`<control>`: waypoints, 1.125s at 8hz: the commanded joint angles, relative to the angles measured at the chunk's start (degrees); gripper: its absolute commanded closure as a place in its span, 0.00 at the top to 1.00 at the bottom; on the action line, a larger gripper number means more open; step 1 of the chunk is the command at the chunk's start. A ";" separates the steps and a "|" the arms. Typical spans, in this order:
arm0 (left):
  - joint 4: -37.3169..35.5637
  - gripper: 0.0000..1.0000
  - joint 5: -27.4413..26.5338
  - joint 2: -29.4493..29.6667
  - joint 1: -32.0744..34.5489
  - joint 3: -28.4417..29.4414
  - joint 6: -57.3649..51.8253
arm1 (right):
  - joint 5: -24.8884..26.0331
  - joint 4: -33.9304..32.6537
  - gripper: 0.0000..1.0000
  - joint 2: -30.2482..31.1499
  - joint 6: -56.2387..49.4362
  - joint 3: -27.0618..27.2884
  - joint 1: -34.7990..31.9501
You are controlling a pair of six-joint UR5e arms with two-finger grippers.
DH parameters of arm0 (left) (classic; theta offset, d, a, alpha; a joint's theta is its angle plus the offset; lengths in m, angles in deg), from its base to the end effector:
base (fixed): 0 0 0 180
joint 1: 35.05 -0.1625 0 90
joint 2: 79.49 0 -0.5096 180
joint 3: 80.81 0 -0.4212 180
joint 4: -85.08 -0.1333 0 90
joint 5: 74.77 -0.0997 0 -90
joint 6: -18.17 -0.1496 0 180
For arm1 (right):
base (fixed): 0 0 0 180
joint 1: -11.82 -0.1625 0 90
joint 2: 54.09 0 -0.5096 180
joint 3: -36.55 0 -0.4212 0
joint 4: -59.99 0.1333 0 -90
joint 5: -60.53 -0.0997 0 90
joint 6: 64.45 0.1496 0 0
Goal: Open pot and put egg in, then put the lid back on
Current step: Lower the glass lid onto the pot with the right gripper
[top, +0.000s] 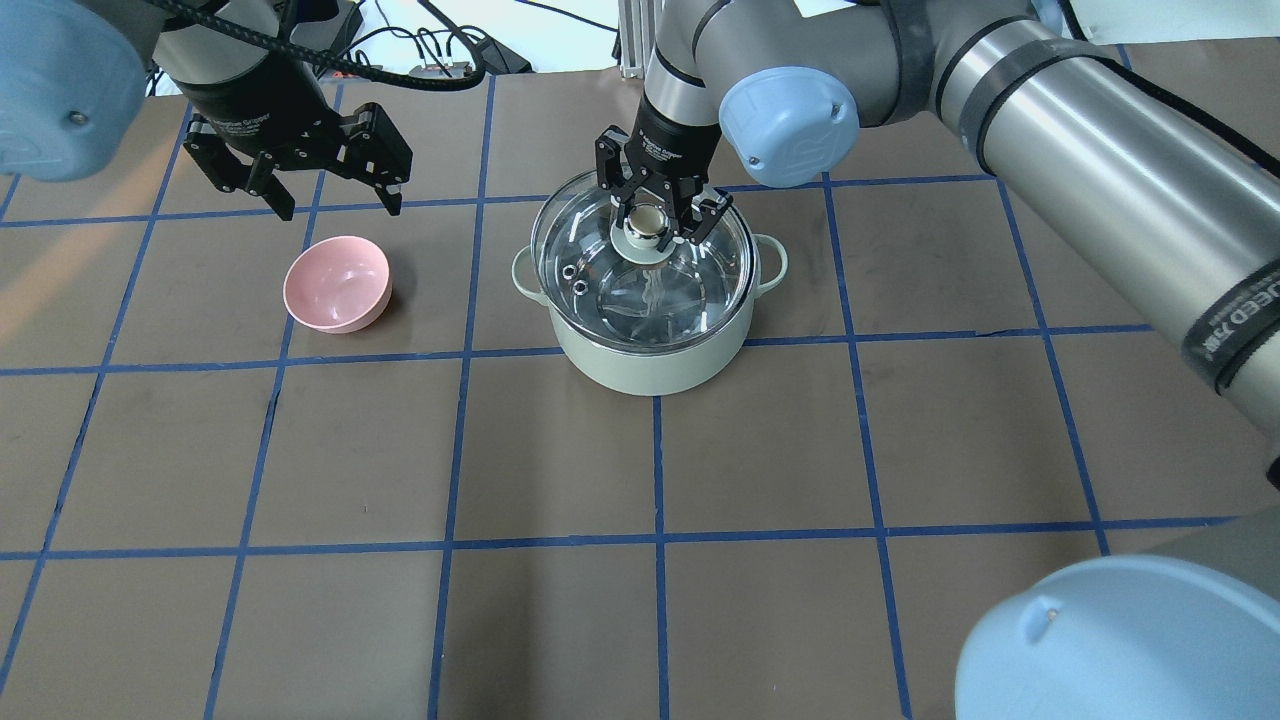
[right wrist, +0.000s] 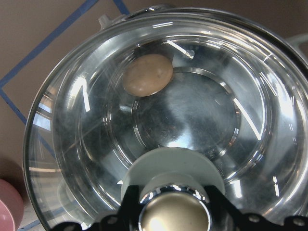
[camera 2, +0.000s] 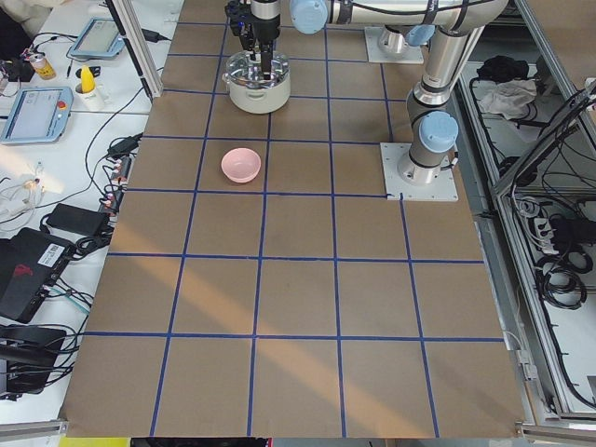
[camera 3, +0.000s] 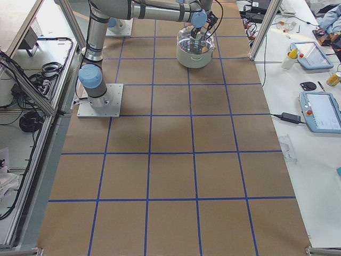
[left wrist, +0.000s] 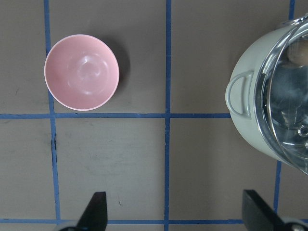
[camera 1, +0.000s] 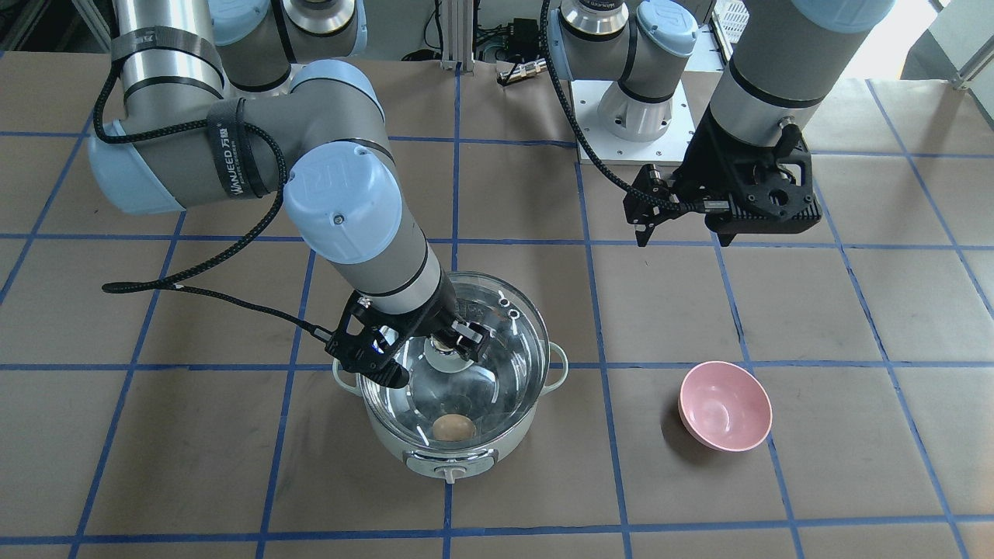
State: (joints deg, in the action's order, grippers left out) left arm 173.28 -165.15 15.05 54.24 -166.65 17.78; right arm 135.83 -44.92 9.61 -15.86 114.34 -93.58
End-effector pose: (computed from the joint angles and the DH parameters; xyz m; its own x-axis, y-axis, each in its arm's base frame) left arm -0.1253 -0.5665 0.5206 -1.0000 -0.0058 -0.0068 -0.0056 0.9997 -0.0247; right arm 0.3606 -0.6642 0.3735 -0.8153 0.5508 -0.1786 0.5230 0.8329 0.1808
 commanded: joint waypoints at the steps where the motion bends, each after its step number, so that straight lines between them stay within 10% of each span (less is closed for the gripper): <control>1: -0.05 1.00 0.12 0.03 -0.08 -0.02 -0.22 | 0.55 -0.30 0.00 0.03 -1.12 0.35 0.02; 5: -0.05 1.00 0.64 0.03 -0.08 -0.02 0.31 | 0.55 -0.83 0.06 -0.06 -1.04 0.78 0.02; 9: -0.22 1.00 0.64 0.11 -0.08 -0.02 0.48 | 0.55 -1.27 0.56 -0.15 -0.60 0.96 0.02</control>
State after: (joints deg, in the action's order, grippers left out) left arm 172.92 -164.51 15.14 54.16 -166.66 18.21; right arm 136.40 -46.06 9.55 -16.52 115.19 -93.56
